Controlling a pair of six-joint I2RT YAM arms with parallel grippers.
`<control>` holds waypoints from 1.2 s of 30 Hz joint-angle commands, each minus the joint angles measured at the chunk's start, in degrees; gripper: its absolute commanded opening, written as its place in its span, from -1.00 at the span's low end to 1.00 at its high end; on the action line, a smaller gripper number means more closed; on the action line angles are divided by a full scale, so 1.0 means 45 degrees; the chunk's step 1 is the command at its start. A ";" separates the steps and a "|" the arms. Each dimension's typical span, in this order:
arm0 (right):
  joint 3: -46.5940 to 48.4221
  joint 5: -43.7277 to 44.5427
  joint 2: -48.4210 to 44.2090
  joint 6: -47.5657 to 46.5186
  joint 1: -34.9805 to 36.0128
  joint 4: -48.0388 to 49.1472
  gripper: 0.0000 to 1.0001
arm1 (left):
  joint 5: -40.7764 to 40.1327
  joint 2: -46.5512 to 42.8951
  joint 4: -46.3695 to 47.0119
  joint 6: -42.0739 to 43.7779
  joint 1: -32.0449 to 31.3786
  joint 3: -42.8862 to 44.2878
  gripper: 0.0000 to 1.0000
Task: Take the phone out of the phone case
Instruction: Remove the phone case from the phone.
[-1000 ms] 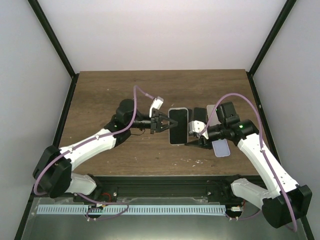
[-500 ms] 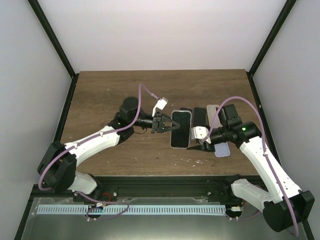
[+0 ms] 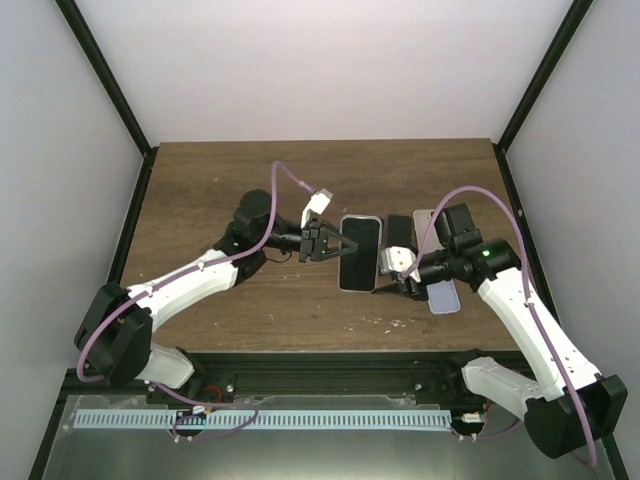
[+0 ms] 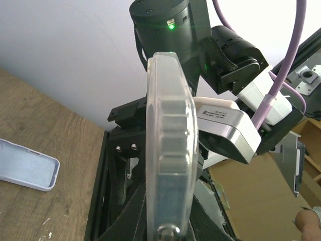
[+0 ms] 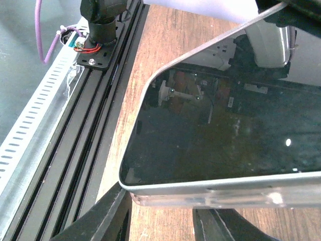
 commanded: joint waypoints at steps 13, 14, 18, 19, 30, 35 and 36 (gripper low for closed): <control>0.0434 0.0423 0.1523 0.2623 -0.0482 0.4963 -0.44 | 0.2814 -0.0959 0.0918 -0.1579 -0.0841 -0.0124 -1.00; 0.0499 0.0124 0.1684 0.2878 -0.0637 0.4969 -0.44 | 0.2814 -0.0989 0.0918 -0.1574 -0.0837 -0.0161 -1.00; 0.0838 -0.1109 0.2170 0.3856 -0.0981 0.4907 -0.43 | 0.2726 -0.0988 0.0738 -0.1373 -0.0938 -0.0265 -1.00; 0.0970 -0.1337 0.2266 0.4062 -0.1020 0.4831 -0.42 | 0.2708 -0.0959 0.0698 -0.1318 -0.0984 -0.0274 -1.00; 0.1125 -0.1865 0.1471 0.6367 -0.1280 0.4983 -0.24 | 0.2308 -0.1139 -0.0306 -0.0441 -0.1131 -0.0421 -1.00; 0.1655 -0.2427 0.1179 0.7779 -0.1513 0.4922 -0.12 | 0.1997 -0.1133 -0.0888 0.0022 -0.1148 -0.0522 -1.00; 0.1733 -0.2530 0.1141 0.8117 -0.1541 0.4979 -0.10 | 0.1979 -0.1123 -0.0913 0.0047 -0.1134 -0.0552 -1.00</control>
